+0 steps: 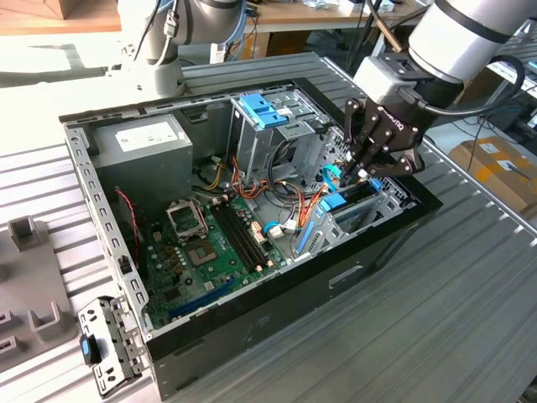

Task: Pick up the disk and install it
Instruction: 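Insert the second disk wire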

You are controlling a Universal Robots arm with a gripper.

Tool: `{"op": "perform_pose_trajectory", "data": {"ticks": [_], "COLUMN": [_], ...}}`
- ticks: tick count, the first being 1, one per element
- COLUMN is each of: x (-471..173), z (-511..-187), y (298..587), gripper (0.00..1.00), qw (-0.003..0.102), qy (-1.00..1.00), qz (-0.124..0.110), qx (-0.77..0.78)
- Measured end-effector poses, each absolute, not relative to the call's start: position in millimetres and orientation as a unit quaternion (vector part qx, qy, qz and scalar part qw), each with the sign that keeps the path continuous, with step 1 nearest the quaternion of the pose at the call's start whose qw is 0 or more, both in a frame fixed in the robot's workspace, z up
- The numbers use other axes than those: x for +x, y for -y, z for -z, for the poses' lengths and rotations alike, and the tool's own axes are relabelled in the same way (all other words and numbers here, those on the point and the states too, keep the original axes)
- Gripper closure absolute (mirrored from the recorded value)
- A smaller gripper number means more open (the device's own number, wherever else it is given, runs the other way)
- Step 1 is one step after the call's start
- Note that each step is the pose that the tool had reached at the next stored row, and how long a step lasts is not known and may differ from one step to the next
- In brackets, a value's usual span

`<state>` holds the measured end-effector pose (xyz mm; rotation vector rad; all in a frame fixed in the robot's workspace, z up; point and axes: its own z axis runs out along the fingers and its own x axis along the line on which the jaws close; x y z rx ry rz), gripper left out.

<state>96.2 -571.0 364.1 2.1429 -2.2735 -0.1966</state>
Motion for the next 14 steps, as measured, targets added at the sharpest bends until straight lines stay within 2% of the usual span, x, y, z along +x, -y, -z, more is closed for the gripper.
{"op": "perform_pose_trajectory", "data": {"ticks": [14], "x": [107], "z": [-344], "y": [574], "gripper": [0.84], "qw": [0.007], "qy": [0.726], "qz": [0.064], "qx": [0.684]}}
